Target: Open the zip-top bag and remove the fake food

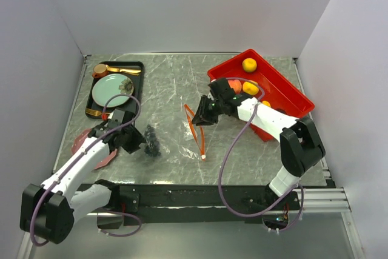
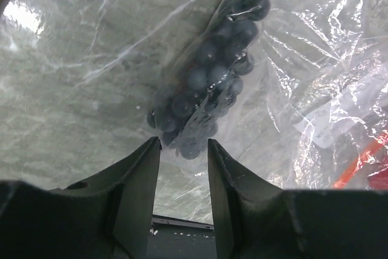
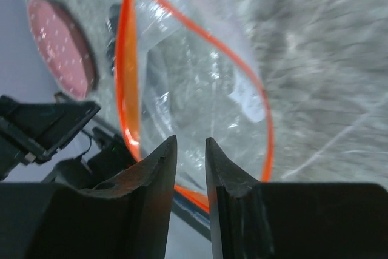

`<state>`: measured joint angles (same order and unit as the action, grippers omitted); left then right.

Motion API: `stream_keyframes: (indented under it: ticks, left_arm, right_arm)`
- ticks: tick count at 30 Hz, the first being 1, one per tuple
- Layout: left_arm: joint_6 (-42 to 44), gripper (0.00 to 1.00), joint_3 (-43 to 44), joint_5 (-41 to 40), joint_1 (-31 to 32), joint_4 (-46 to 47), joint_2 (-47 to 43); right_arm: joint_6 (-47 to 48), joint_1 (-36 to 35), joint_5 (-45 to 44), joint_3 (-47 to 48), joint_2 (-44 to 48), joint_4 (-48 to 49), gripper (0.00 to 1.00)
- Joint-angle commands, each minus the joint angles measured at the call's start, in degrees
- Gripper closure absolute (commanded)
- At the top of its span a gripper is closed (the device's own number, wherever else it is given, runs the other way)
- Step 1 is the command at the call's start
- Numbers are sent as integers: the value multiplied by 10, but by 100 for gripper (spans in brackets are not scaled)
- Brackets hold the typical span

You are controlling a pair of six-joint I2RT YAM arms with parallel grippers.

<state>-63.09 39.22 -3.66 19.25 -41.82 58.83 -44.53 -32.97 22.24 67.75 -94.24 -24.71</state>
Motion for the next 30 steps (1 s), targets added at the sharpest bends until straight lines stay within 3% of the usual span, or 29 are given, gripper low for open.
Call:
stream_keyframes:
  ticks: [1, 12, 19, 30]
  left_arm:
    - [-31, 59, -27, 19, 13, 11, -27]
    - [-88, 64, -54, -14, 86, -1, -45]
    - [-106, 64, -41, -87, 112, -48, -46]
    - [-81, 64, -73, -92, 113, 28, -27]
  right_arm:
    - [-14, -10, 29, -15, -9, 50, 68]
    - [-11, -13, 57, -34, -42, 84, 68]
    - [-5, -17, 53, -36, -53, 84, 68]
    - [-3, -18, 50, -41, -65, 88, 68]
